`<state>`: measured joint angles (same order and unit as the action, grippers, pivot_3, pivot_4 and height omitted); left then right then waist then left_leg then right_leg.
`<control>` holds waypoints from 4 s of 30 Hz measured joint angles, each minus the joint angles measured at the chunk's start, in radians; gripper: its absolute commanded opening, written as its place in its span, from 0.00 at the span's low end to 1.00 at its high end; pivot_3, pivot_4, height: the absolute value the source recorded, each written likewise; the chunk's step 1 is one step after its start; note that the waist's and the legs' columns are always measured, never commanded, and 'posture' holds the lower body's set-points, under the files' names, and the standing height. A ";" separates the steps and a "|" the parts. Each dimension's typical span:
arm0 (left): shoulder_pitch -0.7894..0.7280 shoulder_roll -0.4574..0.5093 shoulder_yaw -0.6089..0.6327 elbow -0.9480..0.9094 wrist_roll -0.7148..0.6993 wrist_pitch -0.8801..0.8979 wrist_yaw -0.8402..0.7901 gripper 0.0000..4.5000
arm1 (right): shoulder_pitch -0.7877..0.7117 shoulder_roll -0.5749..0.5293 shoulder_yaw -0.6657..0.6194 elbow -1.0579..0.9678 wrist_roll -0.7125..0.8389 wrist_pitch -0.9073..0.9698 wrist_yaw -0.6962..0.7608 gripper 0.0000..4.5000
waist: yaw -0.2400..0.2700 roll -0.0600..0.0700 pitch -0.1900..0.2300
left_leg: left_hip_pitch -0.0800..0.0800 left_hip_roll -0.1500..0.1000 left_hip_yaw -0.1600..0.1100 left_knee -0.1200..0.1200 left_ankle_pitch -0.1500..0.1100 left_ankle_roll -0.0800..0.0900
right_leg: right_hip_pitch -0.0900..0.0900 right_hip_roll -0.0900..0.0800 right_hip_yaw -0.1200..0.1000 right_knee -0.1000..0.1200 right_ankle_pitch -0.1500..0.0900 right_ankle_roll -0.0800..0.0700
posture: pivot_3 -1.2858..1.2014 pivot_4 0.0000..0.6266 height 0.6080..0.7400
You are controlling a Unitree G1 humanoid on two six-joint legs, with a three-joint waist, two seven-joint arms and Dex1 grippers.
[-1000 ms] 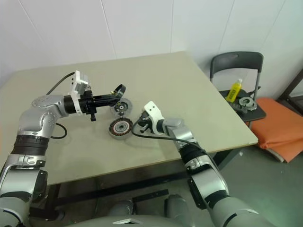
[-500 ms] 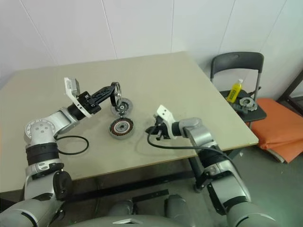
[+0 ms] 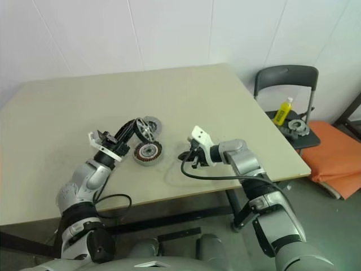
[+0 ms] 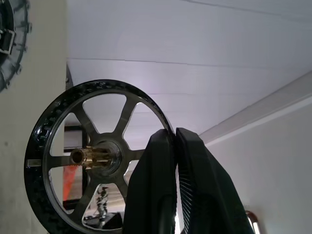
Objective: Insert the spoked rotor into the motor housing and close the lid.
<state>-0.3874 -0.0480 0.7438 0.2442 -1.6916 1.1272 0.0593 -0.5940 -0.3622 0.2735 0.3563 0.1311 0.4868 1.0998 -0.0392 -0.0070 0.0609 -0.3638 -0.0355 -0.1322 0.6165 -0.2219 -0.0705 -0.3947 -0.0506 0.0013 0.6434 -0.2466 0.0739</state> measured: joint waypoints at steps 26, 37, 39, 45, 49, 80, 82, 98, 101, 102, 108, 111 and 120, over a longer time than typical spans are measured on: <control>0.104 -0.046 -0.190 -0.089 -0.263 -0.211 0.218 0.01 | 0.001 0.023 0.020 0.003 -0.018 -0.036 -0.047 0.00 | 0.025 0.000 0.000 | -0.005 0.000 0.000 -0.002 0.000 0.000 | 0.002 0.001 0.000 -0.014 0.001 -0.001 | 0.52 0.00 1.00; 0.139 -0.011 -0.299 -0.083 -0.265 -0.215 0.251 0.01 | 0.002 0.029 0.023 0.003 -0.020 -0.038 -0.059 0.00 | 0.023 0.000 0.000 | -0.005 0.000 0.000 -0.003 -0.001 0.001 | 0.002 0.001 0.000 -0.014 0.001 -0.001 | 0.52 0.00 1.00; 0.138 -0.006 -0.299 -0.076 -0.266 -0.216 0.246 0.01 | 0.002 0.029 0.023 0.003 -0.020 -0.038 -0.062 0.00 | 0.023 0.000 0.000 | -0.005 0.000 0.000 -0.003 -0.001 0.001 | 0.002 0.001 0.000 -0.014 0.001 -0.001 | 0.52 0.00 1.00; 0.124 0.013 -0.298 -0.040 -0.268 -0.219 0.213 0.01 | 0.006 0.028 0.023 0.003 -0.020 -0.038 -0.063 0.00 | 0.022 0.000 0.000 | -0.005 0.000 0.000 -0.003 -0.001 0.001 | 0.001 0.001 0.000 -0.014 0.001 -0.001 | 0.52 0.00 1.00; 0.112 0.034 -0.298 -0.007 -0.268 -0.223 0.183 0.01 | 0.006 0.029 0.023 0.003 -0.020 -0.038 -0.063 0.00 | 0.023 0.000 0.000 | -0.006 0.000 0.000 -0.003 -0.001 0.001 | 0.001 0.001 0.000 -0.014 0.001 -0.001 | 0.52 0.00 1.00; -0.018 0.181 -0.322 0.236 -0.042 -0.171 0.065 0.53 | 0.010 0.039 0.024 0.004 -0.020 -0.044 -0.081 0.00 | 0.025 0.001 -0.001 | -0.008 0.000 0.000 -0.003 -0.001 0.000 | -0.001 0.001 0.000 -0.014 0.001 -0.001 | 0.52 0.00 1.00; -0.029 0.203 -0.317 0.253 -0.027 -0.158 0.058 0.53 | 0.010 0.038 0.024 0.009 -0.020 -0.044 -0.082 0.00 | 0.023 0.001 -0.001 | -0.008 0.000 0.000 -0.003 -0.001 0.000 | -0.002 0.001 0.000 -0.014 0.001 -0.001 | 0.52 0.00 1.00; -0.192 0.378 -0.317 0.320 0.105 0.013 0.029 0.53 | 0.009 0.053 0.025 0.041 -0.031 -0.055 -0.083 0.00 | 0.022 0.001 0.000 | -0.010 0.000 -0.001 -0.005 -0.001 0.000 | -0.004 0.001 0.000 -0.014 0.001 -0.001 | 0.52 0.00 1.00; -0.232 0.397 -0.318 0.334 0.138 0.045 0.012 0.53 | 0.009 0.058 0.025 0.041 -0.031 -0.057 -0.083 0.00 | 0.022 0.001 0.000 | -0.010 0.000 -0.001 -0.005 -0.001 0.000 | -0.004 0.001 0.000 -0.014 0.001 -0.001 | 0.52 0.00 1.00; -0.240 0.399 -0.318 0.336 0.149 0.058 0.008 0.53 | 0.009 0.059 0.025 0.041 -0.031 -0.058 -0.083 0.00 | 0.022 0.001 0.000 | -0.010 0.000 -0.001 -0.005 -0.001 0.000 | -0.005 0.001 0.000 -0.014 0.001 -0.001 | 0.52 0.00 1.00; -0.253 0.408 -0.321 0.366 0.221 0.114 -0.023 0.53 | 0.009 0.060 0.025 0.045 -0.036 -0.061 -0.087 0.00 | 0.021 0.001 0.000 | -0.010 0.000 -0.001 -0.005 -0.001 0.000 | -0.005 0.001 0.000 -0.014 0.001 -0.001 | 0.52 0.00 1.00; -0.254 0.407 -0.319 0.374 0.251 0.135 -0.034 0.53 | 0.009 0.062 0.025 0.053 -0.039 -0.065 -0.091 0.00 | 0.021 0.001 0.000 | -0.010 0.000 -0.001 -0.005 -0.001 0.000 | -0.005 0.001 0.000 -0.014 0.001 -0.001 | 0.52 0.00 1.00; -0.252 0.402 -0.291 0.373 0.265 0.227 -0.034 0.53 | 0.003 0.063 0.025 0.065 -0.040 -0.080 -0.093 0.00 | 0.020 0.001 0.000 | -0.010 0.000 -0.001 -0.005 -0.001 0.000 | -0.005 0.001 0.000 -0.014 0.001 -0.001 | 0.52 0.00 1.00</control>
<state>-0.6396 0.3542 0.4533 0.6172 -1.4265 1.3542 0.0251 -0.5912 -0.2987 0.2988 0.4208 0.0909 0.4066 1.0070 -0.0194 -0.0061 0.0606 -0.3736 -0.0359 -0.1331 0.6111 -0.2226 -0.0701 -0.3995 -0.0498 0.0010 0.6297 -0.2457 0.0734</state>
